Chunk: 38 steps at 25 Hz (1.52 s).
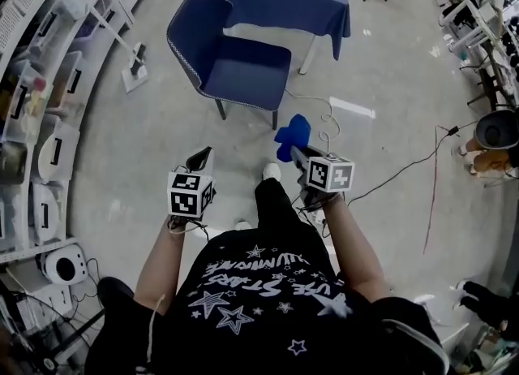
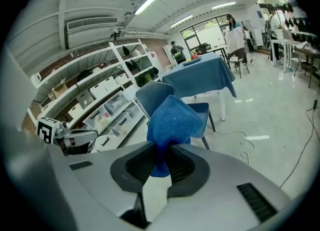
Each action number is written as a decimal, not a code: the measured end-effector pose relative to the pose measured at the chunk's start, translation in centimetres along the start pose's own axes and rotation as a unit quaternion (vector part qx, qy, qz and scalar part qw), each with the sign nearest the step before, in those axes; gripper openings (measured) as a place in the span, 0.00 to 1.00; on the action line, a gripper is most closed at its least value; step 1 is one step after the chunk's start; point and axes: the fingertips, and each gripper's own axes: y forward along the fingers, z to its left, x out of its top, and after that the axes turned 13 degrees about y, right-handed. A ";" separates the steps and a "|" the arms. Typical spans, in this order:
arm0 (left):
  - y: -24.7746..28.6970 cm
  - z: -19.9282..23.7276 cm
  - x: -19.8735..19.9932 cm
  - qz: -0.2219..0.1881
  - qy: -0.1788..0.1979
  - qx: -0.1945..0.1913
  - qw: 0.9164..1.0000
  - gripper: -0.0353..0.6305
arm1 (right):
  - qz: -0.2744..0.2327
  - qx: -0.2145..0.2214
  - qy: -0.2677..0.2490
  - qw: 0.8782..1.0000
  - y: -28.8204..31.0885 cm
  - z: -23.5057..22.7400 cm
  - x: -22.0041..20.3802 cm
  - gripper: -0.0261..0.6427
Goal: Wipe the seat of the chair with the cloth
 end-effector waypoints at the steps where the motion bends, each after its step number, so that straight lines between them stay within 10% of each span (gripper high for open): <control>1: 0.9 0.5 0.4 0.005 0.000 0.004 1.000 0.08 | 0.004 0.005 0.004 1.000 1.0 -0.4 0.8 0.12; 13: 13.3 4.1 8.1 0.048 -0.003 0.033 0.998 0.08 | 0.054 0.014 0.033 0.998 10.0 -9.1 12.3 0.12; 25: 17.0 7.9 9.1 0.063 -0.039 0.070 0.995 0.08 | 0.114 0.028 0.015 0.993 15.8 -10.0 14.8 0.12; 38: 28.1 15.9 8.0 0.097 -0.071 -0.004 0.993 0.08 | 0.133 -0.026 0.005 0.991 25.5 -8.0 19.1 0.12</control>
